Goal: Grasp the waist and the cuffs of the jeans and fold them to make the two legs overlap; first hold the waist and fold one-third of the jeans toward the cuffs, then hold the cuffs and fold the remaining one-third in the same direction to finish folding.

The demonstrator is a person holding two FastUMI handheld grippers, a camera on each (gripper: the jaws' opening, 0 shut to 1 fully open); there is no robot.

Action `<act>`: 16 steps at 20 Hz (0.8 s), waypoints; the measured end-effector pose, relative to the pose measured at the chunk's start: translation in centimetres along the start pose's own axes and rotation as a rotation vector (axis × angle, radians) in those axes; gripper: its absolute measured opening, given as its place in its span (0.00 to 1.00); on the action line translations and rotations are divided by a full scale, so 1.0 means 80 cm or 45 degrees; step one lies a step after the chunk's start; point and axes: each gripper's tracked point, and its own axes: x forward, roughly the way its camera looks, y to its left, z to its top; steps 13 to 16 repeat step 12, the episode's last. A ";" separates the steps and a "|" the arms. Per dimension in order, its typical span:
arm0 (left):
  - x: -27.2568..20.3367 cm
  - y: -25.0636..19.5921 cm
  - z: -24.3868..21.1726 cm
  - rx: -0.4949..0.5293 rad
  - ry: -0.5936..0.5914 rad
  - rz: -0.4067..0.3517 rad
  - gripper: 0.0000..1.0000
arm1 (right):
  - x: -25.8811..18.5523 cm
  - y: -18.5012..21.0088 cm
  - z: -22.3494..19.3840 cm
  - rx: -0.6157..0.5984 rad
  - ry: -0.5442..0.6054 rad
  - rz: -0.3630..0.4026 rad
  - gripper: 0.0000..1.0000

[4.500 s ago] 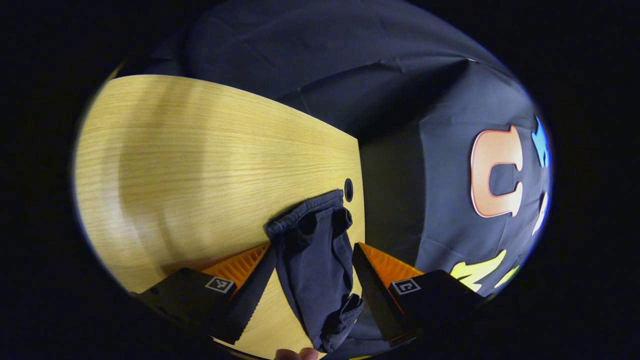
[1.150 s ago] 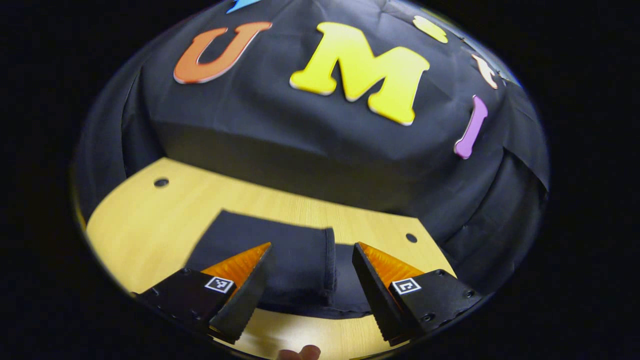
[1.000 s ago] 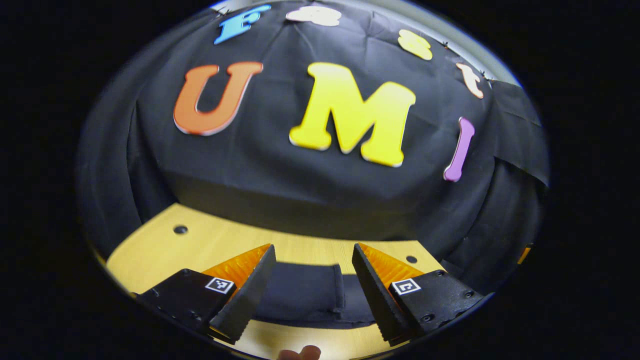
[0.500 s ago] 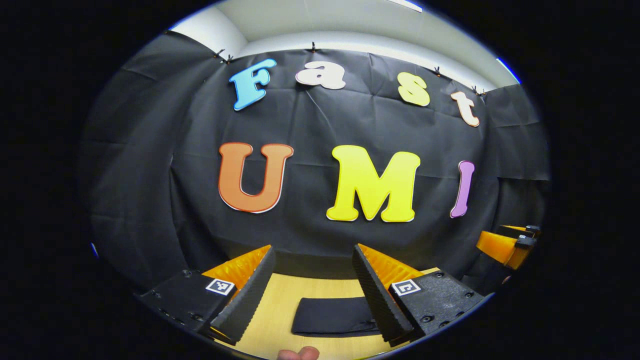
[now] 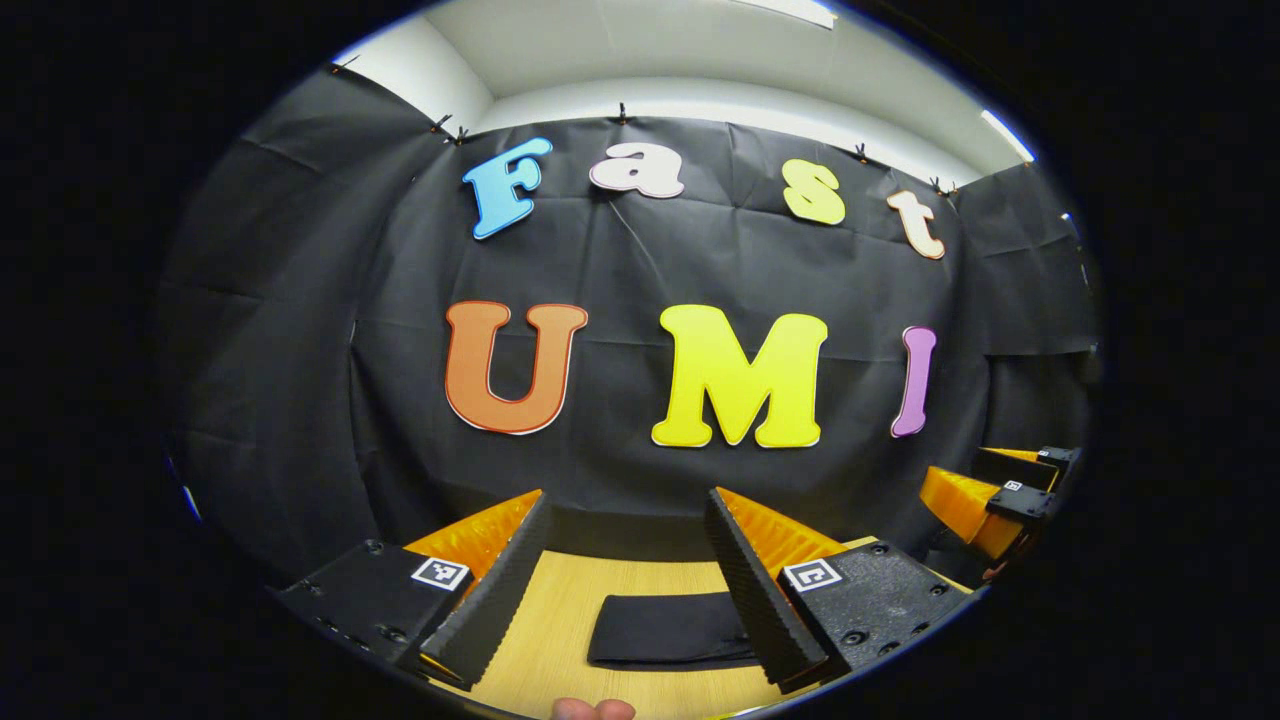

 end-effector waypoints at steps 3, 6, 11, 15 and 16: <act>-0.001 -0.007 -0.006 -0.001 0.019 -0.011 0.98 | 0.000 -0.006 -0.015 0.009 0.037 -0.019 0.93; 0.000 -0.009 -0.012 -0.011 0.033 -0.011 0.98 | -0.005 -0.011 -0.021 0.008 0.046 -0.032 0.93; 0.001 -0.012 -0.023 0.000 0.063 -0.017 0.98 | -0.011 -0.015 -0.022 0.005 0.034 -0.051 0.93; 0.000 -0.011 -0.022 0.001 0.062 -0.020 0.98 | -0.013 -0.016 -0.021 0.006 0.036 -0.057 0.93; 0.000 -0.011 -0.022 0.001 0.062 -0.020 0.98 | -0.013 -0.016 -0.021 0.006 0.036 -0.057 0.93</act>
